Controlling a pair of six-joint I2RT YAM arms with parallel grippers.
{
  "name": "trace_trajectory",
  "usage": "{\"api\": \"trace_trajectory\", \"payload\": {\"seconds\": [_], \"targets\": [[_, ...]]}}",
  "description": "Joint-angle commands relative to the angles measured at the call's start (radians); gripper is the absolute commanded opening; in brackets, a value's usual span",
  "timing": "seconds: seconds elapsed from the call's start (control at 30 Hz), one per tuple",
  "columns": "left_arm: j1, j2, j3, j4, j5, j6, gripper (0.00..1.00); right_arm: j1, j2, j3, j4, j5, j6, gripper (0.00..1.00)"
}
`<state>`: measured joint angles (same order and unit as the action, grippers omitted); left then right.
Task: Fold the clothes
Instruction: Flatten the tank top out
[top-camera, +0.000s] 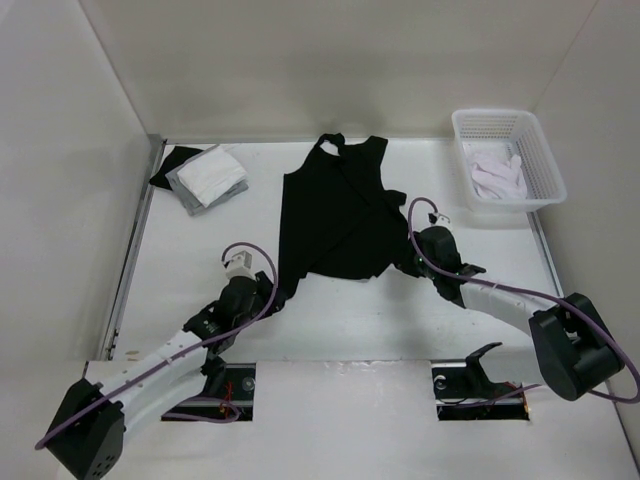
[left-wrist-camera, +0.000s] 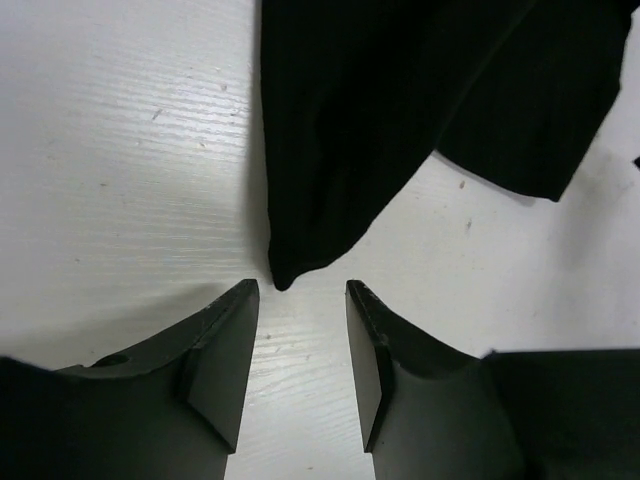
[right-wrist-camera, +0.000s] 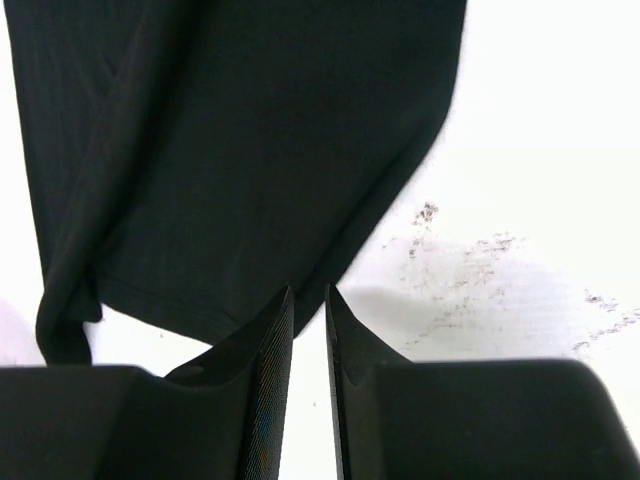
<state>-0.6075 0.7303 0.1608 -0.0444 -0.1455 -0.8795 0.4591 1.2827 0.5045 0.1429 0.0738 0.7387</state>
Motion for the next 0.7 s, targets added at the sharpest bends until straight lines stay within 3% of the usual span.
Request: {"api": "trace_trajectory", "payload": {"seconds": [0.0,0.23,0.3,0.33,0.4,0.47,0.57,0.67], "targets": [[-0.028,0.099,0.054,0.049,-0.106,0.019,0.40,0.011,-0.025,-0.003,0.087,-0.022,0.014,0.24],[-0.028,0.250,0.040,0.205,-0.123,0.024,0.38,0.022,-0.029,-0.027,0.118,-0.039,0.031,0.25],[-0.036,0.271,0.045,0.228,-0.118,0.019,0.22,0.016,-0.017,-0.043,0.118,-0.040,0.047,0.30],[-0.036,0.265,0.046,0.229,-0.115,0.017,0.19,0.010,-0.005,-0.043,0.112,-0.040,0.051,0.34],[-0.033,0.206,0.060,0.213,-0.112,0.011,0.08,-0.013,0.026,-0.029,0.107,-0.042,0.053,0.43],[-0.025,0.121,0.075,0.192,-0.117,-0.006,0.05,-0.024,0.066,0.006,0.089,-0.045,0.044,0.47],[0.025,-0.032,0.130,0.126,-0.114,-0.018,0.03,-0.049,0.183,0.081,0.075,-0.049,0.036,0.43],[0.067,-0.054,0.155,0.124,-0.082,-0.006,0.03,-0.052,0.236,0.124,0.099,-0.046,0.042,0.38]]}}
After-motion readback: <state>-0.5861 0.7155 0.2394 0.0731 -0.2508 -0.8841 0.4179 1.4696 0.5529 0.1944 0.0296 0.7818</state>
